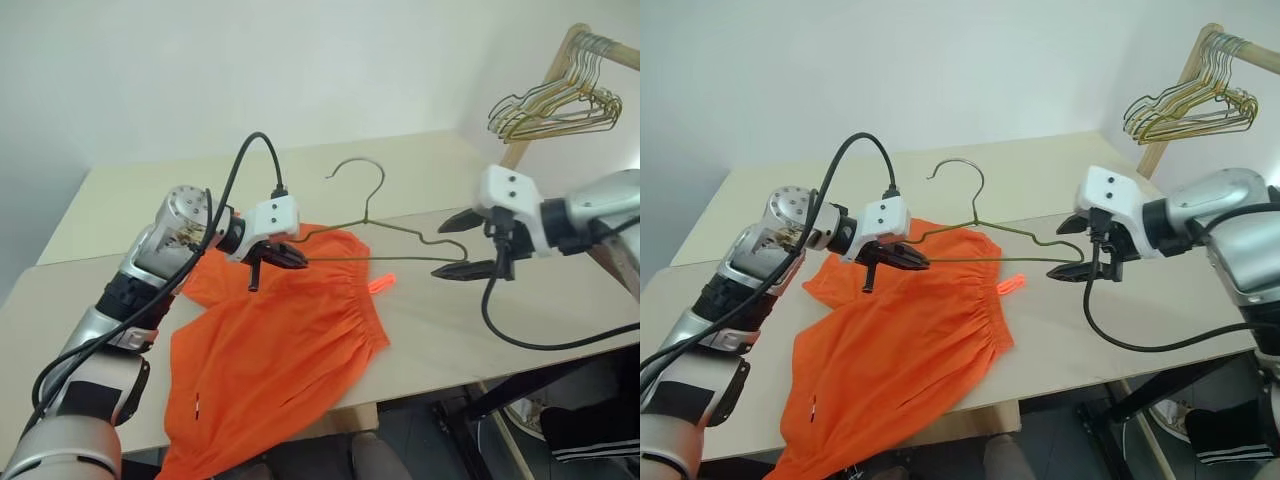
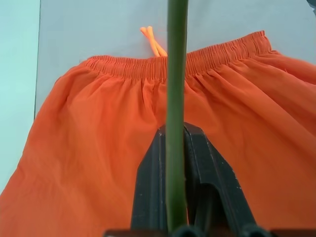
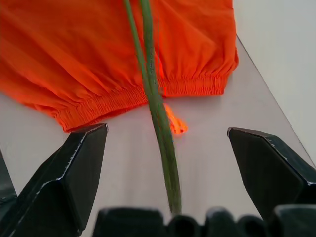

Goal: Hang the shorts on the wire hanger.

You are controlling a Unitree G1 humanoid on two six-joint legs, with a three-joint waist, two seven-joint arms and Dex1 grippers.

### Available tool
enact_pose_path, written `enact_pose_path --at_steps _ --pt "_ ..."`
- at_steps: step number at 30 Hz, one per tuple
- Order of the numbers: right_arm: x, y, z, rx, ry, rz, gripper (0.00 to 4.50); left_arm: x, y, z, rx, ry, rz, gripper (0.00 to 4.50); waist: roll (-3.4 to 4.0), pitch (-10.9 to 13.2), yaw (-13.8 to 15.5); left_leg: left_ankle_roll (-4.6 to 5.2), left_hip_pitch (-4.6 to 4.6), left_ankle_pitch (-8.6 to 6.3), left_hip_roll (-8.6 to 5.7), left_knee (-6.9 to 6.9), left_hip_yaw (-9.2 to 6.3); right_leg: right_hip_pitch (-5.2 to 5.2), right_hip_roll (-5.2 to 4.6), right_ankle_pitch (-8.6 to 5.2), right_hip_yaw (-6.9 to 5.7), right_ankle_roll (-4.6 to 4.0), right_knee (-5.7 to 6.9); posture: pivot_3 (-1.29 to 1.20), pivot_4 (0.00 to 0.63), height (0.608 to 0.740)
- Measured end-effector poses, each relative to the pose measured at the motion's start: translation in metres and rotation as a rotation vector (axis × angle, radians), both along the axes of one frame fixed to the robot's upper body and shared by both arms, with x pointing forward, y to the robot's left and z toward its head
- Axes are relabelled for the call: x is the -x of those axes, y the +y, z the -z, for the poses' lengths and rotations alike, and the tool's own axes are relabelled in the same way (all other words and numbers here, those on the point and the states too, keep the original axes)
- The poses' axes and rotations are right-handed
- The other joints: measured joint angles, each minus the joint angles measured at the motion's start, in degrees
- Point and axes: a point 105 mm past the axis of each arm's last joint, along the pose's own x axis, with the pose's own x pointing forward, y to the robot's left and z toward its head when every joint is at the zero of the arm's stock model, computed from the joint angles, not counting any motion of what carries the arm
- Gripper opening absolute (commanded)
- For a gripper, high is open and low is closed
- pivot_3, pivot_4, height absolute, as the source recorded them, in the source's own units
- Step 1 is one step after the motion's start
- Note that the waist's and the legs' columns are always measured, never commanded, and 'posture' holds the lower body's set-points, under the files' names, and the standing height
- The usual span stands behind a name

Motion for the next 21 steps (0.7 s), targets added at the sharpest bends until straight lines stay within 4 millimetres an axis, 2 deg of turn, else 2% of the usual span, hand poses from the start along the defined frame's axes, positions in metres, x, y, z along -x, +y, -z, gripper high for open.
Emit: enact_pose_path --at_steps 4,7,14,18,21 --pt "-0.002 0.004 0.003 0.02 0.024 -0.003 3.62 0.0 0.0 0.0 -0.001 0.001 0.001 0.0 0.01 0.0 0.4 -0.01 -0.28 0.01 -0.04 0.16 -0.01 -0.28 -0.04 0.0 -0.02 0.0 0.15 -0.17 0.0 0.74" --pt "-0.003 0.008 0.009 0.046 0.043 -0.016 2.49 0.001 -0.001 0.0 -0.002 0.0 0.005 0.0 0.02 -0.1 0.3 -0.04 -0.84 0.02 -0.04 0.5 -0.02 -0.81 -0.03 -0.01 -0.03 0.02 0.42 -0.17 0.0 0.74" --pt "-0.006 0.01 0.017 0.088 0.07 -0.015 0.1 0.001 -0.001 0.0 -0.001 -0.001 0.005 0.0 0.07 -0.2 0.2 -0.04 -0.84 0.03 -0.05 0.5 -0.03 -0.82 -0.03 -0.01 -0.04 0.02 0.43 -0.16 0.0 0.74" --pt "-0.004 0.013 0.019 0.09 0.089 -0.036 0.04 0.001 0.001 -0.001 -0.006 -0.028 0.02 0.0 0.08 -0.3 0.2 -0.04 -0.84 0.03 -0.05 0.5 -0.03 -0.82 -0.03 -0.01 -0.05 0.02 0.44 -0.16 0.0 0.74" --pt "-0.001 0.015 0.018 0.087 0.098 -0.043 0.0 0.003 0.003 0.0 0.004 -0.072 0.061 0.74 0.1 -0.3 0.1 -0.04 -0.82 0.03 -0.04 0.49 -0.03 -0.82 -0.03 -0.01 -0.04 0.02 0.44 -0.16 0.0 0.74"
